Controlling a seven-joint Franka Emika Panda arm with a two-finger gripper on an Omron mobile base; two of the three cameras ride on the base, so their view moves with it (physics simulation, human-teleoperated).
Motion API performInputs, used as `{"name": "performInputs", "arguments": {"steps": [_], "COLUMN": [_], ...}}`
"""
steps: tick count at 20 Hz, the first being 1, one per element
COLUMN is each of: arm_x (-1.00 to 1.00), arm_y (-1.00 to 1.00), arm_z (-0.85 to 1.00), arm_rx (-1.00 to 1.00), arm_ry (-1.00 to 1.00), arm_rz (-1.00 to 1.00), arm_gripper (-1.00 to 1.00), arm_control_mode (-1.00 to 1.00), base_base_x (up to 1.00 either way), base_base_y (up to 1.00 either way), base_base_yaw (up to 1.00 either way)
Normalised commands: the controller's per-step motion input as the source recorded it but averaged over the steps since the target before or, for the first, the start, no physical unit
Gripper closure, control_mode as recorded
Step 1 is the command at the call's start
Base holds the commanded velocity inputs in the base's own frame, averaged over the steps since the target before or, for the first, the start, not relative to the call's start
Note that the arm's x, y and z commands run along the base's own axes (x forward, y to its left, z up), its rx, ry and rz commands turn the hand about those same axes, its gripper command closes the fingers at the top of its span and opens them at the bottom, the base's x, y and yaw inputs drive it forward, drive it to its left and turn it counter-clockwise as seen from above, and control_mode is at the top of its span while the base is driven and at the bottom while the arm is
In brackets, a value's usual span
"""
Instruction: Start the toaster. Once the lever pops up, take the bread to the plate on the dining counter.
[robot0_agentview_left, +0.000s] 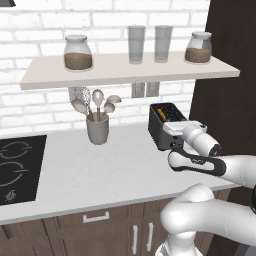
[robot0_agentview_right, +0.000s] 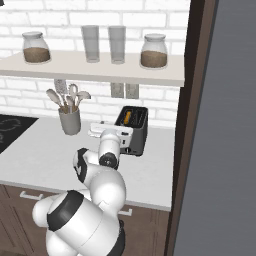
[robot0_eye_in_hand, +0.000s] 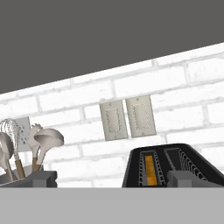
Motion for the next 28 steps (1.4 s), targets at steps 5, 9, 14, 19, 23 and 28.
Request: {"name": "performInputs", "arguments": {"steps": [5, 9, 14, 19, 23, 28], "arm_x": [0.0, 0.0, 0.0, 0.0, 0.0, 0.0], "arm_y": [0.0, 0.0, 0.0, 0.0, 0.0, 0.0], "arm_z": [0.0, 0.0, 0.0, 0.0, 0.0, 0.0], "arm_rx": [0.0, 0.0, 0.0, 0.0, 0.0, 0.0], "arm_ry": [0.0, 0.0, 0.0, 0.0, 0.0, 0.0], "arm_rz": [0.0, 0.0, 0.0, 0.0, 0.0, 0.0], "arm_gripper": [-1.0, -1.0, -1.0, -1.0, -1.0, -1.0], "arm_control_mode": [-1.0, -1.0, -1.0, -1.0, -1.0, -1.0], "base_base_x": [0.0, 0.0, 0.0, 0.0, 0.0, 0.0], "base_base_y": [0.0, 0.0, 0.0, 0.0, 0.0, 0.0], "base_base_yaw": [0.0, 0.0, 0.0, 0.0, 0.0, 0.0]}}
